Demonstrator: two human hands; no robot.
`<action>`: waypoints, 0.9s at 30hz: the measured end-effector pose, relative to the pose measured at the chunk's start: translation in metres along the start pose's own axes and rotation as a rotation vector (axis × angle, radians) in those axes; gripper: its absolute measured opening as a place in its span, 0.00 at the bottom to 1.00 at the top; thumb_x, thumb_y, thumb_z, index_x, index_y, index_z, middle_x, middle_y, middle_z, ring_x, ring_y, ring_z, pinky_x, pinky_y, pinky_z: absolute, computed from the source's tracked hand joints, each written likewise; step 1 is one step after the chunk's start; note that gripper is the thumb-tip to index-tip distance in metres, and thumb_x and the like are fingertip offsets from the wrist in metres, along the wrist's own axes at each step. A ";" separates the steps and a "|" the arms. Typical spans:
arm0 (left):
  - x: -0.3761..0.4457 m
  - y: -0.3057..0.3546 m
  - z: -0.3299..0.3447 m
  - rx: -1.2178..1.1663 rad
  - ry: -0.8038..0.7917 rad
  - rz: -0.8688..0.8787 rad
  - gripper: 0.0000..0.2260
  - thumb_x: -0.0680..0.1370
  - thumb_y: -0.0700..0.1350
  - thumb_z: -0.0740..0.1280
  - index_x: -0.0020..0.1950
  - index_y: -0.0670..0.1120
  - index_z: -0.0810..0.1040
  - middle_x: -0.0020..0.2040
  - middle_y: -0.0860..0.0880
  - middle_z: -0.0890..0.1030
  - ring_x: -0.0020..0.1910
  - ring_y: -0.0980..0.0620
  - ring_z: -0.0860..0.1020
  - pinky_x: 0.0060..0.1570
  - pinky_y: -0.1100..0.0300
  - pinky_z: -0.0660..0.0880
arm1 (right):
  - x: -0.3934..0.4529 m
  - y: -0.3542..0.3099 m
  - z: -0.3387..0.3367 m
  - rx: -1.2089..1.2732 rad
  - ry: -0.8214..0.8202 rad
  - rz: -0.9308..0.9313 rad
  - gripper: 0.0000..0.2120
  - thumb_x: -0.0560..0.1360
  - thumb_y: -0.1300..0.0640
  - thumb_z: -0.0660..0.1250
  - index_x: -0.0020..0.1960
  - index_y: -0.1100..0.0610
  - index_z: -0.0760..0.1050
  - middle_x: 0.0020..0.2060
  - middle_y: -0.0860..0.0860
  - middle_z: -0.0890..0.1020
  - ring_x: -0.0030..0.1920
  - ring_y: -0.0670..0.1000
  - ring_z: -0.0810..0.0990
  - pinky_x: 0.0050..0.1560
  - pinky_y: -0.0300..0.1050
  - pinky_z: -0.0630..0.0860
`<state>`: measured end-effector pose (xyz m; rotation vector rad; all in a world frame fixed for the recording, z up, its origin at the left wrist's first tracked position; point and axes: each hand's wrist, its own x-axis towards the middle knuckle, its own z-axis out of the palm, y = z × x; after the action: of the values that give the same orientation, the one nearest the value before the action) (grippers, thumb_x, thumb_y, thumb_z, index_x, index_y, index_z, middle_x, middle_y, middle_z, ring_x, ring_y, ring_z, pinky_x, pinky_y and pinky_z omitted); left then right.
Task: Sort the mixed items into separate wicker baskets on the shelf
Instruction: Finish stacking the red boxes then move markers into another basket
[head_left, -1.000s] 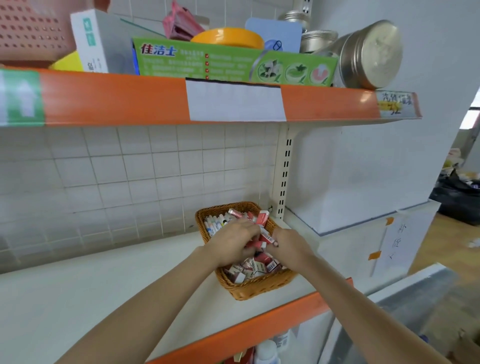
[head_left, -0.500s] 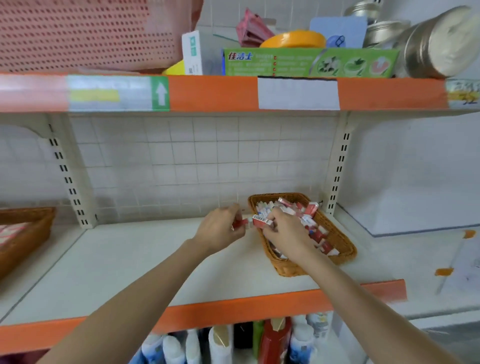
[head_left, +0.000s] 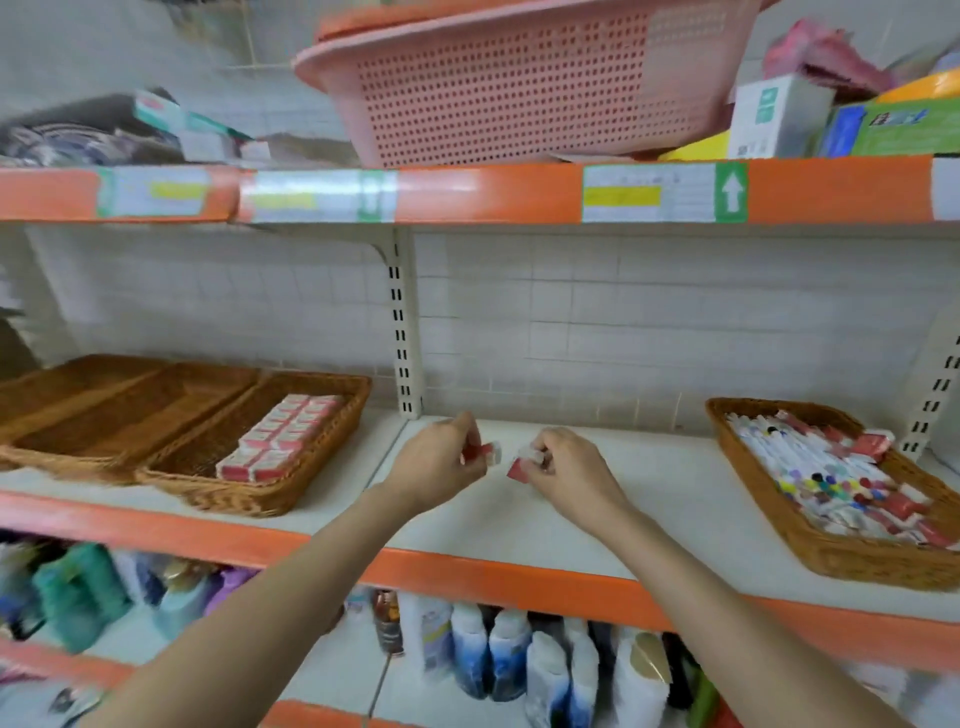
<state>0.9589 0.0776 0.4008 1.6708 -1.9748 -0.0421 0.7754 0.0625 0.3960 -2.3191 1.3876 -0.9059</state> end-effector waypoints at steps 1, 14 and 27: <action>-0.007 -0.013 -0.009 -0.001 0.008 -0.012 0.10 0.77 0.51 0.66 0.46 0.45 0.71 0.42 0.47 0.79 0.43 0.46 0.77 0.41 0.52 0.74 | 0.004 -0.014 0.011 0.001 -0.003 -0.013 0.10 0.78 0.57 0.63 0.47 0.64 0.75 0.45 0.51 0.74 0.47 0.53 0.74 0.46 0.44 0.68; -0.056 -0.153 -0.097 0.011 0.117 -0.177 0.08 0.78 0.48 0.66 0.49 0.44 0.74 0.43 0.47 0.80 0.43 0.47 0.78 0.43 0.51 0.74 | 0.047 -0.147 0.114 0.079 -0.178 -0.098 0.09 0.79 0.53 0.61 0.46 0.58 0.65 0.37 0.53 0.75 0.35 0.52 0.71 0.33 0.46 0.63; -0.035 -0.238 -0.123 0.036 0.062 -0.335 0.05 0.78 0.47 0.67 0.50 0.47 0.76 0.44 0.50 0.82 0.41 0.52 0.80 0.44 0.52 0.79 | 0.136 -0.177 0.176 0.040 -0.230 -0.304 0.05 0.79 0.52 0.62 0.52 0.52 0.67 0.46 0.48 0.79 0.45 0.51 0.77 0.36 0.43 0.66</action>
<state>1.2285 0.0945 0.4051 1.9851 -1.6415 -0.0766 1.0562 0.0193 0.4070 -2.5517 0.9355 -0.7071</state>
